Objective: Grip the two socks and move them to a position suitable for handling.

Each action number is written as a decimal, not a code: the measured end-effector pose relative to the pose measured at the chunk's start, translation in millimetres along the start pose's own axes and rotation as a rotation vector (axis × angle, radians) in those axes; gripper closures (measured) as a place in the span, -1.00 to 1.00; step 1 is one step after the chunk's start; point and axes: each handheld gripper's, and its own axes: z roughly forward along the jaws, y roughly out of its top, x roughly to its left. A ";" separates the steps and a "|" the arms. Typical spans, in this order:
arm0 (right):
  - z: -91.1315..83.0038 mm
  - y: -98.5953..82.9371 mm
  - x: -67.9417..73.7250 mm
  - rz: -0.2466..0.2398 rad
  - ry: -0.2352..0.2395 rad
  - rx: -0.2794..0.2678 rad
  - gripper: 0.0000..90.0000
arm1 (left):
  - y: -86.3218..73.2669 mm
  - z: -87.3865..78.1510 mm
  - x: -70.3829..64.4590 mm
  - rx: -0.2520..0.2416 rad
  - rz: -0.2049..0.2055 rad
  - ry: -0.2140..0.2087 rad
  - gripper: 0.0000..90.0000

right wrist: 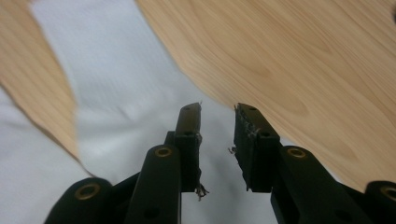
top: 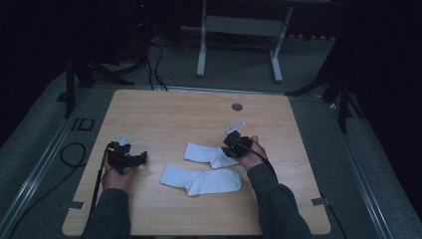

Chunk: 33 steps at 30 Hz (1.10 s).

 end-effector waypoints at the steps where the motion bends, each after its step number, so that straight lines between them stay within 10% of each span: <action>1: 1.1 3.3 2.7 -0.002 0.013 -0.005 0.55 | 0.0 0.0 0.0 -0.001 0.000 0.000 -0.71; 33: 28.1 45.5 39.0 -0.117 0.137 0.020 0.21 | 0.0 0.0 0.1 0.000 0.002 0.000 -0.71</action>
